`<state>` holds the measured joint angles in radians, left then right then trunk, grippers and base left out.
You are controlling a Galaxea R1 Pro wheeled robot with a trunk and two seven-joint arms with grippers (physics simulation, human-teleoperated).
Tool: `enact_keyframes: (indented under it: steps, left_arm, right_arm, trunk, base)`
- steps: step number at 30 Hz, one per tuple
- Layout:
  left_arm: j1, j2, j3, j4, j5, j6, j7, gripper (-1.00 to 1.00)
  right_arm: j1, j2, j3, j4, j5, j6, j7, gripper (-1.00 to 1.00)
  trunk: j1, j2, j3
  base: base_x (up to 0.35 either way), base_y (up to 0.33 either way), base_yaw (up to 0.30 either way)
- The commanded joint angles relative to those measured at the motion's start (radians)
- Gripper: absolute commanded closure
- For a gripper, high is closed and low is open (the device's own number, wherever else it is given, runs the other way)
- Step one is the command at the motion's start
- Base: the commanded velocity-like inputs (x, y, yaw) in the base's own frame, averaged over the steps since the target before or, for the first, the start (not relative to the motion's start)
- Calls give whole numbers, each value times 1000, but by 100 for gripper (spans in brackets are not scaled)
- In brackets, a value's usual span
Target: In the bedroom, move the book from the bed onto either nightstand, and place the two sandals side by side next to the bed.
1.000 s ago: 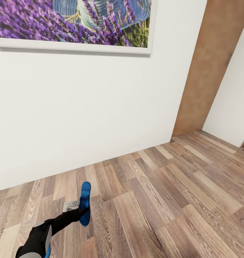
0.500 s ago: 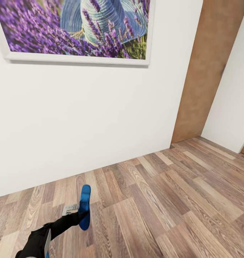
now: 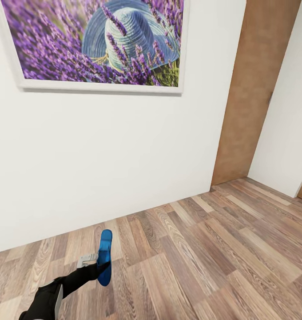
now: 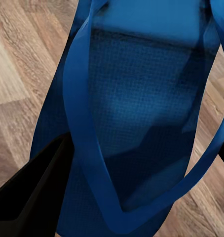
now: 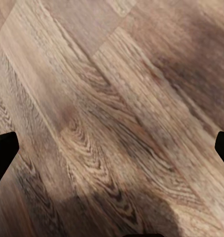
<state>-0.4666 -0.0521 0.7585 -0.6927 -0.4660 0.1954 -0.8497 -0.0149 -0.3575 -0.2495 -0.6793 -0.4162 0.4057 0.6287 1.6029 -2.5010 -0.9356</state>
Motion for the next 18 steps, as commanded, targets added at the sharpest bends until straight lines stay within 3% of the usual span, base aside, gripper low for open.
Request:
enact_keyframes:
  steps: [1, 6, 18]
  left_arm:
    - [-1, -2, 7, -2, -5, 10, -7, 100]
    - [-1, -2, 7, -2, -5, 10, -8, 100]
    - [0, -2, 7, -2, -5, 10, -7, 100]
  right_arm:
    - [0, 0, -2, 0, -7, 9, 2, -100]
    - [0, 0, -2, 0, -7, 9, 2, -100]
    - [0, 0, -2, 0, -7, 9, 2, -100]
  trunk:
    - [-1, 0, 3]
    - [-3, 1, 22]
    - [-49, 85, 60]
  base:
    - [0, 0, 0]
    - [0, 0, 0]
    - [0, 0, 0]
